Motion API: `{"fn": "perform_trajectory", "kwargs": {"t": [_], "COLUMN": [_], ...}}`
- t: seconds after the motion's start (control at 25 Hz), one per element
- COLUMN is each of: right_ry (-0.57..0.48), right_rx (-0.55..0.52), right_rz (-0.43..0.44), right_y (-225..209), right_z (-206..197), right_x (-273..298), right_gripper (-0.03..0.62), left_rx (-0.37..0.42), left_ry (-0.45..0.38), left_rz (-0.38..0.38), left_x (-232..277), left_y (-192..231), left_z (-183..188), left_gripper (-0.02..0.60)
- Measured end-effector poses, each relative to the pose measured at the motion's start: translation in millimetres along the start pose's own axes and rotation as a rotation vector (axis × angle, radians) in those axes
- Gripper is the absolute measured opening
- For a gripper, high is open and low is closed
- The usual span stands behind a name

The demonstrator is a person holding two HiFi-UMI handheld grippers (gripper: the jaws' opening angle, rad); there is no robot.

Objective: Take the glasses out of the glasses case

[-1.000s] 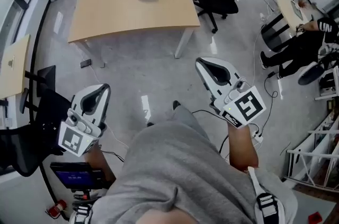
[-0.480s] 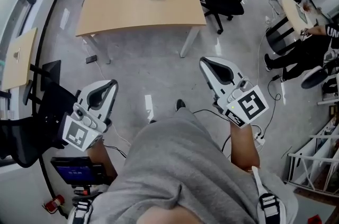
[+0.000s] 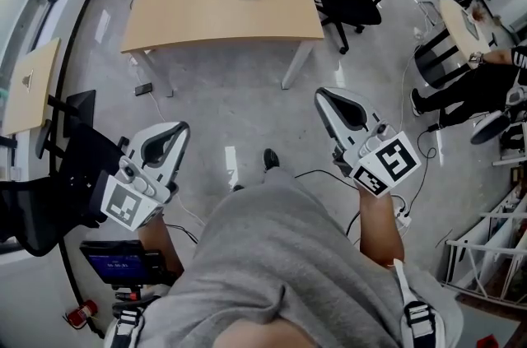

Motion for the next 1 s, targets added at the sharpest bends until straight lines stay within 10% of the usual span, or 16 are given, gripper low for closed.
{"fn": "perform_trajectory", "kwargs": {"t": [1.0], "right_ry": [0.035], "right_rx": [0.055], "right_rz": [-0.008], "right_y": [-21], "right_z": [-9], "right_x": [16], "right_gripper": [0.009], "left_rx": [-0.030], "left_ry": [0.040], "left_rz": [0.001], "left_x": [12], "left_y": [6], "left_z": [-5], "left_gripper": [0.006]}}
Point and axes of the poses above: the fingertips, and each gripper's own axes: x forward along the fingers, y to its left, z out of its top, the point moved 2 cm from there along -x, backward along the fingers, and after that the axes turned 3 degrees about y, right-handed, at the moved point
